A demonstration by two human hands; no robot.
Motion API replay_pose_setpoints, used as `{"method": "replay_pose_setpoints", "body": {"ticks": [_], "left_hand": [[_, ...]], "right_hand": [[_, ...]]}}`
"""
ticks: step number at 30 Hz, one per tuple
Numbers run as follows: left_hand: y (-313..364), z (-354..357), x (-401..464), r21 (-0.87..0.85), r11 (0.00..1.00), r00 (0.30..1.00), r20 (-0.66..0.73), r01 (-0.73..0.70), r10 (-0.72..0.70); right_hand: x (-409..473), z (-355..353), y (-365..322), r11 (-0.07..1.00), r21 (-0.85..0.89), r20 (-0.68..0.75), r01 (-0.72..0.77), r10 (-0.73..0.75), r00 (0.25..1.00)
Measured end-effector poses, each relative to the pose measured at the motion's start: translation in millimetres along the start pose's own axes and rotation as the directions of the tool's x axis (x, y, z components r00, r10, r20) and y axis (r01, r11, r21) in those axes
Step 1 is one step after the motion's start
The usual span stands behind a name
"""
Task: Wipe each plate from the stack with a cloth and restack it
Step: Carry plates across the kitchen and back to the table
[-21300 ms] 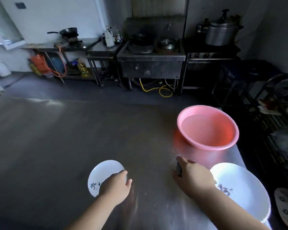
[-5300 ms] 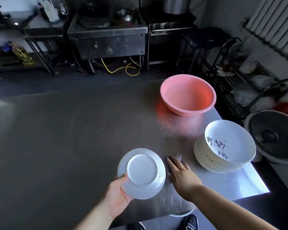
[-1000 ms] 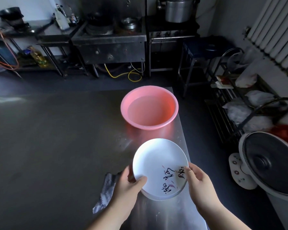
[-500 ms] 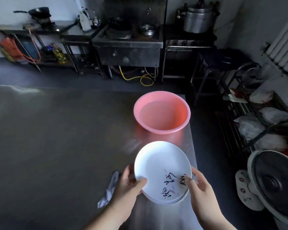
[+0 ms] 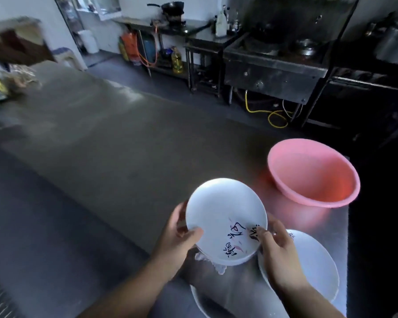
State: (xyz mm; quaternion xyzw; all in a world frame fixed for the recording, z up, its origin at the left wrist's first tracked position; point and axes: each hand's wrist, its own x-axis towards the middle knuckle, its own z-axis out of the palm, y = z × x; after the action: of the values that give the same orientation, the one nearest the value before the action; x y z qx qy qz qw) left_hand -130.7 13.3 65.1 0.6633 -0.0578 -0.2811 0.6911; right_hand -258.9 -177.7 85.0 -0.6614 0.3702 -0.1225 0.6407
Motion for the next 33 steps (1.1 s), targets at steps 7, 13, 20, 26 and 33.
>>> {"method": "replay_pose_setpoints", "body": {"ticks": [7, 13, 20, 26, 33], "left_hand": [[8, -112, -17, -0.046, 0.999, 0.984, -0.180, -0.023, 0.014], [6, -232, -40, -0.092, 0.994, 0.941, -0.337, -0.051, 0.017], [3, -380, -73, -0.165, 0.982, 0.859, -0.511, -0.089, -0.008], [3, -488, -106, -0.171, 0.979, 0.771, -0.636, -0.111, -0.024], [7, -580, -122, -0.185, 0.970, 0.648, -0.760, -0.159, -0.039]], "right_hand": [[3, 112, -12, 1.000, -0.011, 0.193, 0.020, -0.017, 0.981], [-7, 236, -15, 0.991, -0.111, 0.322, 0.070, -0.031, 0.946], [-30, 398, -20, 0.987, -0.160, 0.515, 0.027, 0.060, 0.855], [-55, 524, -25, 0.971, -0.169, 0.627, 0.170, -0.028, 0.778], [-76, 645, -38, 0.966, -0.197, 0.742, 0.170, 0.034, 0.670]]}}
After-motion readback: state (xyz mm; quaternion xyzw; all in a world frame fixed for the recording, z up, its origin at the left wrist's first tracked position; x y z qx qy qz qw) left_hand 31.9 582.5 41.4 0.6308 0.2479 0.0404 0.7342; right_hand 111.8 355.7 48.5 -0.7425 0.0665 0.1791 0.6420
